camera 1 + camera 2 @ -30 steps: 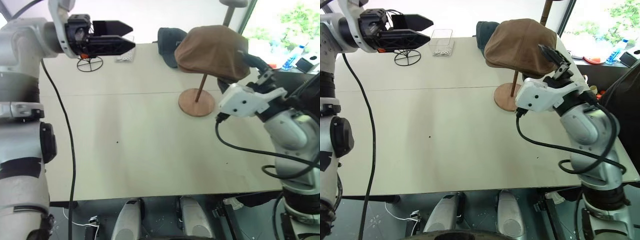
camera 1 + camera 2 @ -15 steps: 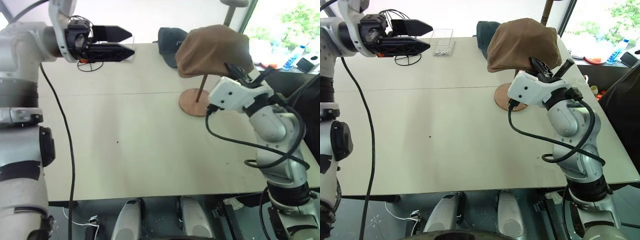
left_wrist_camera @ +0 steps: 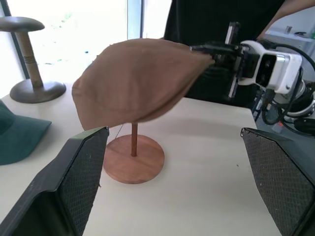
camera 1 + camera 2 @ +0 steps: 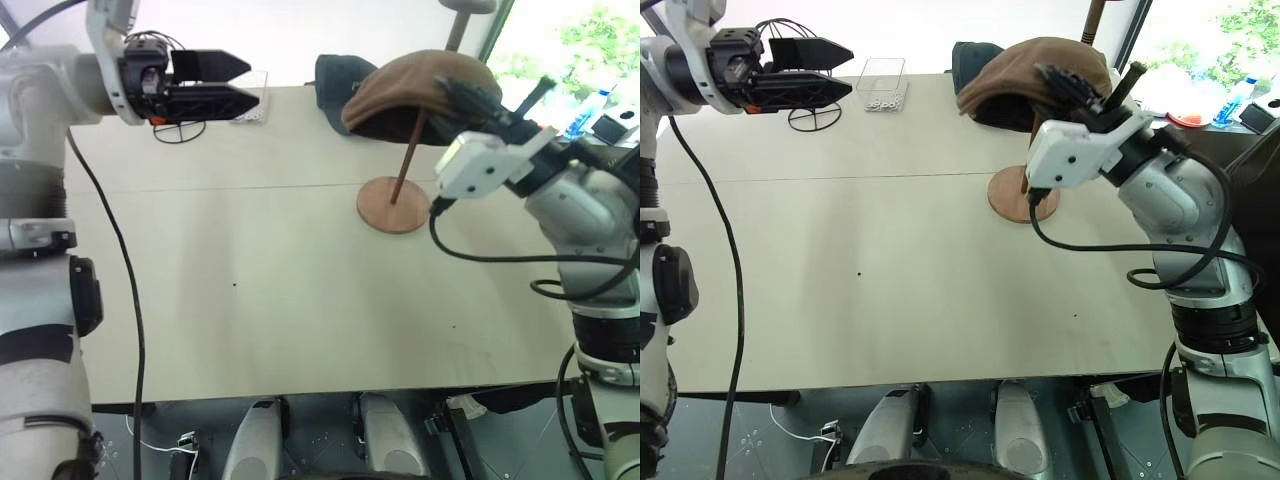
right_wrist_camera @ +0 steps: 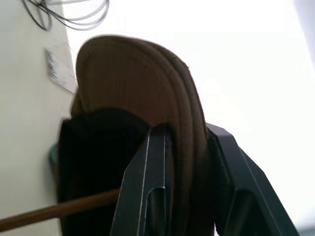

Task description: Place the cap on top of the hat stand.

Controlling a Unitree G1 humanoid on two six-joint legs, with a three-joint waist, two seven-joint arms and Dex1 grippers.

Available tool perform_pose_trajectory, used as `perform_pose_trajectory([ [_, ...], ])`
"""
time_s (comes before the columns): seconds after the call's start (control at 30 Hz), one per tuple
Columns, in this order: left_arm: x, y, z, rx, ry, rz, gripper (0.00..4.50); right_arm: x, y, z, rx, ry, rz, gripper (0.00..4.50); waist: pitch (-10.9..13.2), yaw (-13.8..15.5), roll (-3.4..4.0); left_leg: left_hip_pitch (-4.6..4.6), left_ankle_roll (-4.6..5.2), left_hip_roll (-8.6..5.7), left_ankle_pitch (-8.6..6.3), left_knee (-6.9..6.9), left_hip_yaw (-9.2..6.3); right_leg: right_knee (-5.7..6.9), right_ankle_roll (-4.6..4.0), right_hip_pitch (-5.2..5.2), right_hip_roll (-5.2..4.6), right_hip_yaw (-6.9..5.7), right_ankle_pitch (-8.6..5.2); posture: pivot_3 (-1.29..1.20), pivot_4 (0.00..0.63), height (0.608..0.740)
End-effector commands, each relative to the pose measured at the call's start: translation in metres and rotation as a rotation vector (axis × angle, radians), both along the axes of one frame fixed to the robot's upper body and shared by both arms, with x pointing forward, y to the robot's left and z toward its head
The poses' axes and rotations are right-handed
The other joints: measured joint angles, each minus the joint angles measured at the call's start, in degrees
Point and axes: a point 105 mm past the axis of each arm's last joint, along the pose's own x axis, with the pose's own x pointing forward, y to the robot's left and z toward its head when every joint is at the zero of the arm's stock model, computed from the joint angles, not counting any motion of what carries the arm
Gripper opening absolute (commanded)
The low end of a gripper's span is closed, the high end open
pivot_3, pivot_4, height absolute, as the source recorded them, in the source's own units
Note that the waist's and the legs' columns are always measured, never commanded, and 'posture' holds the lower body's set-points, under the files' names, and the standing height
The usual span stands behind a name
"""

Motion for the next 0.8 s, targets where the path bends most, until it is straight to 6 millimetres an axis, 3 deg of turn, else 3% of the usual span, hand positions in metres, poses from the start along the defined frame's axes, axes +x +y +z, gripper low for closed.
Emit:
perform_pose_trajectory([
  [0.03, -0.008, 0.004, 0.016, -0.019, -0.058, 0.004, 4.5, -0.002, -0.008, 0.007, 0.017, -0.055, 0.005, 1.0, 0.0, 0.0, 0.0, 0.0, 0.0, 0.0, 0.0, 0.0, 0.0, 0.0, 0.0, 0.0, 0.0, 0.0, 0.0, 0.0, 0.15, 0.74],
  [0.07, -0.008, 0.003, 0.015, -0.016, -0.058, 0.003, 4.5, -0.001, -0.009, 0.005, 0.018, -0.049, 0.004, 1.0, 0.0, -0.02, 0.0, 0.0, 0.0, 0.0, 0.0, 0.0, 0.0, 0.0, 0.0, 0.0, 0.0, 0.0, 0.0, 0.0, 0.15, 0.74],
  [0.17, -0.007, 0.002, 0.019, -0.019, -0.063, 0.002, 4.5, -0.002, -0.009, -0.002, 0.017, -0.016, 0.015, 0.12, 0.0, -0.03, 0.0, 0.01, 0.0, 0.0, 0.0, -0.02, -0.01, 0.01, -0.01, 0.0, 0.01, 0.0, 0.0, 0.0, 0.15, 0.74],
  [0.2, -0.007, 0.001, 0.02, -0.021, -0.064, 0.003, 4.5, -0.003, -0.01, -0.003, 0.018, -0.014, 0.011, 0.05, 0.0, -0.03, 0.0, 0.01, 0.0, 0.0, 0.0, -0.02, -0.01, 0.0, -0.01, 0.0, 0.01, 0.0, -0.01, 0.0, 0.15, 0.74],
  [0.4, -0.005, 0.0, 0.021, -0.021, -0.065, 0.004, 4.5, -0.012, -0.014, -0.005, -0.012, -0.054, 0.019, 0.05, 0.0, 0.09, 0.0, 0.01, 0.0, 0.0, 0.0, -0.01, 0.0, 0.0, 0.0, 0.0, 0.0, 0.0, 0.0, 0.0, 0.15, 0.74],
  [0.57, -0.002, -0.002, 0.022, -0.019, -0.065, 0.0, 4.5, -0.019, -0.023, 0.019, -0.021, -0.202, 0.069, 0.05, 0.0, 0.02, 0.0, 0.01, 0.0, 0.0, 0.0, -0.01, 0.0, -0.02, 0.0, 0.0, 0.01, 0.0, -0.01, 0.0, 0.15, 0.74],
  [0.7, 0.001, -0.005, 0.024, -0.019, -0.071, -0.004, 4.5, -0.013, -0.031, 0.037, 0.023, -0.302, 0.108, 0.05, 0.0, -0.16, 0.0, 0.02, 0.0, 0.0, 0.0, -0.01, 0.01, -0.01, -0.01, 0.0, 0.01, 0.01, 0.0, 0.0, 0.15, 0.74],
  [0.8, 0.002, -0.005, 0.025, -0.02, -0.073, -0.006, 4.5, -0.005, -0.037, 0.04, 0.072, -0.303, 0.128, 0.05, 0.0, -0.15, 0.0, 0.02, 0.0, 0.0, 0.0, -0.04, 0.0, -0.02, -0.01, 0.0, 0.01, 0.01, 0.0, 0.0, 0.15, 0.74],
])
